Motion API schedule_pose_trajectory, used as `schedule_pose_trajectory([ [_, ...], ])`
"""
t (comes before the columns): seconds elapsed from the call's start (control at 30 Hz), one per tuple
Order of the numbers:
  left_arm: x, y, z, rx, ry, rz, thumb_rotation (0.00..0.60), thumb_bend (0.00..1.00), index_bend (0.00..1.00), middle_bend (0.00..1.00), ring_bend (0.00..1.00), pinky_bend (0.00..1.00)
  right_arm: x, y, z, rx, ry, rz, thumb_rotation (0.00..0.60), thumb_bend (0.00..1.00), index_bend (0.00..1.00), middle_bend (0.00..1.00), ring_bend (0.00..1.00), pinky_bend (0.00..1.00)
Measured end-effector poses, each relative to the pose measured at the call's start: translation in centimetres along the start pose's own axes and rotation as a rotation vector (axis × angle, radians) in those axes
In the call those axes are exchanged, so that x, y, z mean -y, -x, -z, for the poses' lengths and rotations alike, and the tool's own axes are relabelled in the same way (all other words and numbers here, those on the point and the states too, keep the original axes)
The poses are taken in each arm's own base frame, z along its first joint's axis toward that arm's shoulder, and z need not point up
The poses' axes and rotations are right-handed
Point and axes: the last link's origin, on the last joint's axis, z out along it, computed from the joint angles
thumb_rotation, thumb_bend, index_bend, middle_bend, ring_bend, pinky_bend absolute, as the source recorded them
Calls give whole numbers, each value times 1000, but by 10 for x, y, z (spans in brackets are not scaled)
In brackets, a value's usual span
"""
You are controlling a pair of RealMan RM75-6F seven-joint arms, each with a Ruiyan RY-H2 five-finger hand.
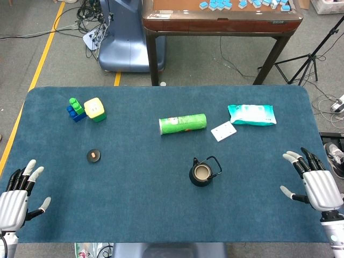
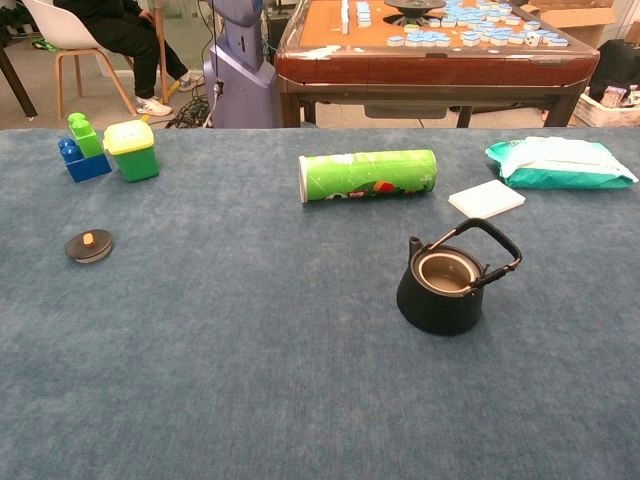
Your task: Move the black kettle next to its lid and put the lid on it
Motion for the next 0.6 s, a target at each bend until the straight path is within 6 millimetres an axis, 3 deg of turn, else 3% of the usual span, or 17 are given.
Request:
schedule_pose_trajectory([
  [0.37,1,1,1,1,-5,3,600,288,123,0,0,0,5,2,-6,23,-26,19,600,202,194,199,27,104],
  [0.6,5,1,2,1,-10,8,600,288,123,0,0,0,17,7,-23,58,-78,84,600,201,194,199,27,105],
])
